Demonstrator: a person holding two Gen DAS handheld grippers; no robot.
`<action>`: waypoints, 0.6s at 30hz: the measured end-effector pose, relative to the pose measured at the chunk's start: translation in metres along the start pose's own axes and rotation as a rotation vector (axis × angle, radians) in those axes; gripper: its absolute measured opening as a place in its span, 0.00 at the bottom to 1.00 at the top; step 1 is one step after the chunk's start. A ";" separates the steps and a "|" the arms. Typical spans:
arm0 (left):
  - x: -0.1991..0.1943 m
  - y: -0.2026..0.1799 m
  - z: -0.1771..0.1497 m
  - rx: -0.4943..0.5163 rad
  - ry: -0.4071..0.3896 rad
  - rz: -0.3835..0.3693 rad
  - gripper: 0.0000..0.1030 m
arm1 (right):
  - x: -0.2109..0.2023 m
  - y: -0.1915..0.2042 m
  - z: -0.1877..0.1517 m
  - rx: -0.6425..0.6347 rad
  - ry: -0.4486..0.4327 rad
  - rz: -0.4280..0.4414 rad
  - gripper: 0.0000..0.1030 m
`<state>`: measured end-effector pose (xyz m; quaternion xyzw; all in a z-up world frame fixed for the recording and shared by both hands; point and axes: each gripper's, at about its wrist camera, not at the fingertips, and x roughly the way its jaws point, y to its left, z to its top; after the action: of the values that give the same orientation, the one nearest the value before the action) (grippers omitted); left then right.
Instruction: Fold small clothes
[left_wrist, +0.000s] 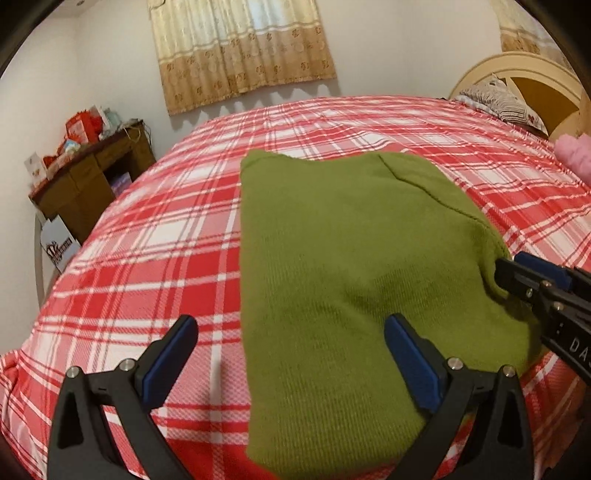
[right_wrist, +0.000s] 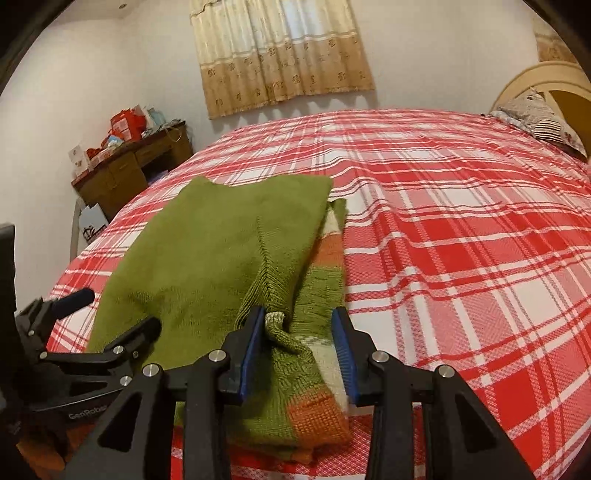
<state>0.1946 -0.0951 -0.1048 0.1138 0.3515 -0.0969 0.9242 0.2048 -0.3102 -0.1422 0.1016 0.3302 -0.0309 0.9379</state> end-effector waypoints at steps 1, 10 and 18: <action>-0.001 0.000 -0.001 -0.001 0.002 -0.005 1.00 | -0.002 -0.004 -0.001 0.019 -0.005 -0.017 0.36; -0.001 0.005 -0.012 -0.040 0.013 -0.056 1.00 | -0.019 -0.040 -0.014 0.223 -0.040 -0.013 0.37; 0.006 0.021 -0.019 -0.157 0.052 -0.161 1.00 | -0.040 0.029 -0.001 0.001 -0.088 0.086 0.39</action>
<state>0.1926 -0.0707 -0.1193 0.0151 0.3899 -0.1401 0.9100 0.1763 -0.2821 -0.1127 0.1147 0.2839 0.0051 0.9520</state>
